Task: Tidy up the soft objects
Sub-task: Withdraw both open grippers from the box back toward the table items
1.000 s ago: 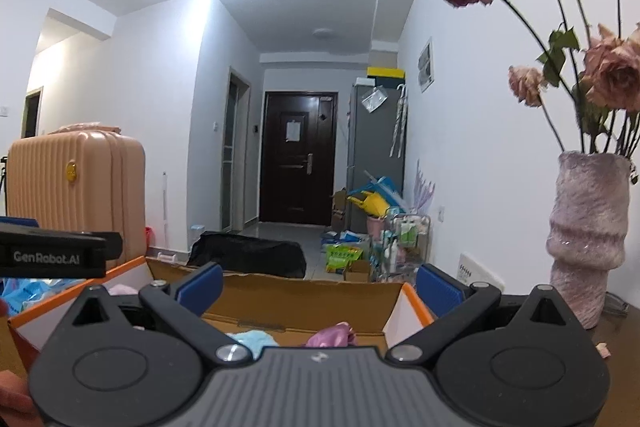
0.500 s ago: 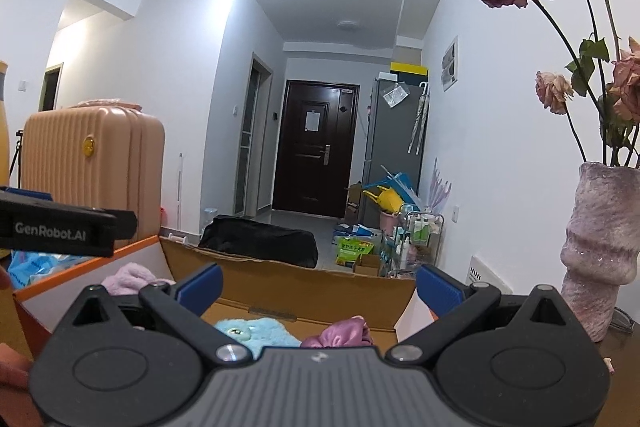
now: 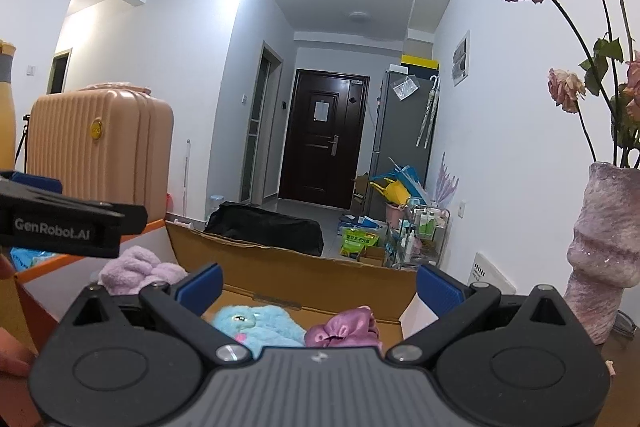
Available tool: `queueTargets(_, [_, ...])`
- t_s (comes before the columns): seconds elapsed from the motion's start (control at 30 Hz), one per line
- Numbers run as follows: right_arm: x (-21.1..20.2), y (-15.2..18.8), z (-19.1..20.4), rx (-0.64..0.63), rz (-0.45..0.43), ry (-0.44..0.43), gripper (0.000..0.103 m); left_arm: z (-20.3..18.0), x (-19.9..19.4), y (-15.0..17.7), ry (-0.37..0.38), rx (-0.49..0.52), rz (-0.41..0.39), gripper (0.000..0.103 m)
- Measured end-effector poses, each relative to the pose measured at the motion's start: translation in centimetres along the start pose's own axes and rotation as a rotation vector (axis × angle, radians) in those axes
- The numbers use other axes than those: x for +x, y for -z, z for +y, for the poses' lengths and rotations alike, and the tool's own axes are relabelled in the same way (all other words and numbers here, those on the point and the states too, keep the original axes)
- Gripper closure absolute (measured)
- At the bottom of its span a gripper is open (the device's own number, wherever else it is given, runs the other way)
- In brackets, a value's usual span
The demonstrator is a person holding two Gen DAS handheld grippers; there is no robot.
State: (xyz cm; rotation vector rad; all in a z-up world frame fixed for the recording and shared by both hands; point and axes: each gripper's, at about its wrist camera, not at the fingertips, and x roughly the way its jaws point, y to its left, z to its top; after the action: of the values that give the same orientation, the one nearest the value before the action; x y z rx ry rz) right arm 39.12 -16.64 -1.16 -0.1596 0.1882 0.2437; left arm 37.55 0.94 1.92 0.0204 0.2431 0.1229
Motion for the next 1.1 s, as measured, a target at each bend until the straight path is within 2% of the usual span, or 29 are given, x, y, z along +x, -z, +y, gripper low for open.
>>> queueTargets(0.5, [-3.7,0.6,0.5,-0.009,0.005,-0.012,0.0,1.8,-5.3,0.7,0.038,-0.005,-0.018,0.0])
queueTargets(0.93, [-8.5,1.0,1.4,-0.016,-0.005,-0.033,0.0,3.1,-11.1,1.4,0.018,-0.02,-0.047,0.0])
queueTargets(1.1, [-10.5,1.0,1.4,-0.007,-0.02,-0.032,0.0,3.6,-13.9,1.7,0.007,-0.044,-0.081,0.0])
